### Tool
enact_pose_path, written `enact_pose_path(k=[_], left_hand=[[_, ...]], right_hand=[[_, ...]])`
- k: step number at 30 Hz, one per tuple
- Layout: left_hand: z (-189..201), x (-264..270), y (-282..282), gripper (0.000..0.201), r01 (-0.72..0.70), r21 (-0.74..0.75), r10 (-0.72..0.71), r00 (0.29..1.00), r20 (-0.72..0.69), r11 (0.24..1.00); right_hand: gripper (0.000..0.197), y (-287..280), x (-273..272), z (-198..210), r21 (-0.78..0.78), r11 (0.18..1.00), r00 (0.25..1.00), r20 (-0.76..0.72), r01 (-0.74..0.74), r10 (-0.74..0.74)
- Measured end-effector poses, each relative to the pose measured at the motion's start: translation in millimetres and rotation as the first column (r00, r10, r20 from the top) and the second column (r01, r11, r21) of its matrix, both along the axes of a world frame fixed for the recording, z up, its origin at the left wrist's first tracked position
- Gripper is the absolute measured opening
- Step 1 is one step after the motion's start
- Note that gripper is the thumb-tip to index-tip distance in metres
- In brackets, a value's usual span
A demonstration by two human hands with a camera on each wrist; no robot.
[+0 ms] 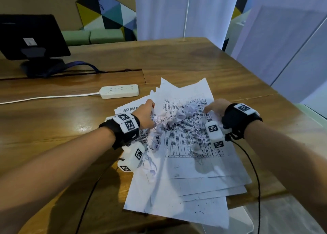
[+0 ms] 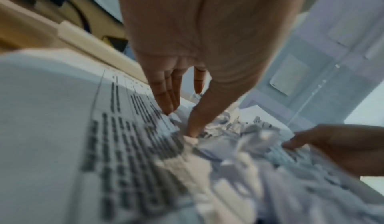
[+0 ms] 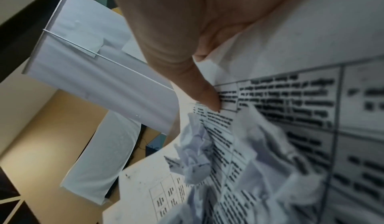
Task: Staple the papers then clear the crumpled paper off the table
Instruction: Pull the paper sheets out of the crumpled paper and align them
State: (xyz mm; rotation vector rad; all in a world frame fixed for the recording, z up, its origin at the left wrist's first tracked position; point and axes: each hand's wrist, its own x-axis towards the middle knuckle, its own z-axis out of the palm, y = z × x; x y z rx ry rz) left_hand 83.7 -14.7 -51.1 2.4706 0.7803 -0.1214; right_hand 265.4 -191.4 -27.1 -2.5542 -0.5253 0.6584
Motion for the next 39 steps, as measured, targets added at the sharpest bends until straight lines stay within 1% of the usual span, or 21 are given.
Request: enact_pose_path(k=[2, 3, 4, 5, 7, 9, 10, 13, 15, 16, 18, 20, 21, 23, 26, 28, 31, 34, 35, 37, 39], left_hand=[[0, -3, 4, 0.066, 0.022, 0.067, -0.021, 1.0, -0.019, 0.998], [2, -6, 8, 0.071, 0.029, 0.095, -0.027, 0.999, -0.032, 0.995], [3, -9, 14, 0.077, 0.027, 0.117, -0.021, 0.999, -0.05, 0.993], [5, -13, 19, 0.083, 0.01, 0.138, -0.001, 0.998, -0.063, 0.99], [7, -21, 33, 0.088, -0.067, 0.171, 0.078, 0.995, -0.061, 0.983], [9, -31, 42, 0.092, -0.148, 0.189, 0.163, 0.984, -0.07, 0.971], [9, -35, 45, 0.097, -0.176, 0.191, 0.195, 0.977, -0.087, 0.966], [0, -41, 53, 0.122, -0.213, 0.131, 0.229, 0.965, -0.126, 0.968], [-21, -34, 66, 0.133, -0.24, 0.044, 0.242, 0.968, -0.059, 0.97], [-21, -31, 63, 0.134, -0.246, -0.028, 0.246, 0.969, -0.01, 0.969], [-1, -31, 43, 0.127, -0.27, -0.218, 0.298, 0.949, 0.104, 0.938], [9, -27, 32, 0.118, -0.319, -0.397, 0.417, 0.888, 0.192, 0.861], [11, -25, 30, 0.118, -0.329, -0.455, 0.467, 0.853, 0.233, 0.828], [12, -19, 26, 0.124, -0.297, -0.545, 0.516, 0.801, 0.305, 0.784], [18, -9, 20, 0.126, -0.21, -0.636, 0.532, 0.761, 0.371, 0.743], [25, -1, 17, 0.122, -0.152, -0.649, 0.525, 0.734, 0.431, 0.745], [41, 9, 12, 0.114, -0.139, -0.64, 0.534, 0.697, 0.478, 0.755], [52, 16, 10, 0.111, -0.092, -0.656, 0.533, 0.672, 0.514, 0.749], [54, 18, 9, 0.103, -0.079, -0.646, 0.52, 0.67, 0.53, 0.76], [58, 23, 7, 0.08, -0.073, -0.606, 0.491, 0.666, 0.562, 0.792], [63, 24, 5, 0.064, -0.035, -0.607, 0.468, 0.673, 0.573, 0.794]], right_hand=[[0.046, -1, 4, -1, 0.133, 0.988, 0.996, -0.051, 0.077, -0.071], [0.047, -2, 6, -2, 0.21, 0.969, 0.989, -0.097, 0.131, -0.113], [0.043, -2, 8, -2, 0.246, 0.957, 0.986, -0.1, 0.156, -0.135], [0.038, -3, 8, 0, 0.284, 0.944, 0.984, -0.099, 0.171, -0.148], [0.035, -5, 11, 1, 0.33, 0.927, 0.984, -0.075, 0.179, -0.163], [0.035, -5, 16, 3, 0.381, 0.906, 0.982, -0.055, 0.187, -0.179], [0.037, -5, 18, 5, 0.402, 0.894, 0.98, -0.054, 0.197, -0.192], [0.047, -5, 23, 8, 0.46, 0.854, 0.968, -0.065, 0.244, -0.242], [0.048, -5, 22, 8, 0.501, 0.821, 0.96, -0.095, 0.273, -0.262], [0.047, -4, 22, 7, 0.529, 0.796, 0.955, -0.126, 0.293, -0.267], [0.045, -3, 21, 5, 0.57, 0.759, 0.949, -0.164, 0.315, -0.27], [0.045, -1, 21, 4, 0.602, 0.729, 0.945, -0.186, 0.326, -0.269], [0.044, -1, 21, 5, 0.62, 0.714, 0.945, -0.197, 0.325, -0.259], [0.041, 1, 21, 6, 0.641, 0.699, 0.949, -0.217, 0.315, -0.229], [0.044, 5, 19, 11, 0.676, 0.671, 0.952, -0.249, 0.304, -0.181], [0.048, 7, 14, 17, 0.704, 0.65, 0.955, -0.265, 0.286, -0.133], [0.049, 10, 12, 25, 0.737, 0.614, 0.954, -0.282, 0.282, -0.1], [0.047, 11, 12, 29, 0.741, 0.617, 0.958, -0.278, 0.264, -0.076], [0.046, 11, 11, 30, 0.739, 0.624, 0.959, -0.276, 0.254, -0.064], [0.045, 10, 10, 33, 0.729, 0.64, 0.963, -0.262, 0.242, -0.066], [0.046, 8, 13, 34, 0.736, 0.625, 0.958, -0.278, 0.262, -0.073]])
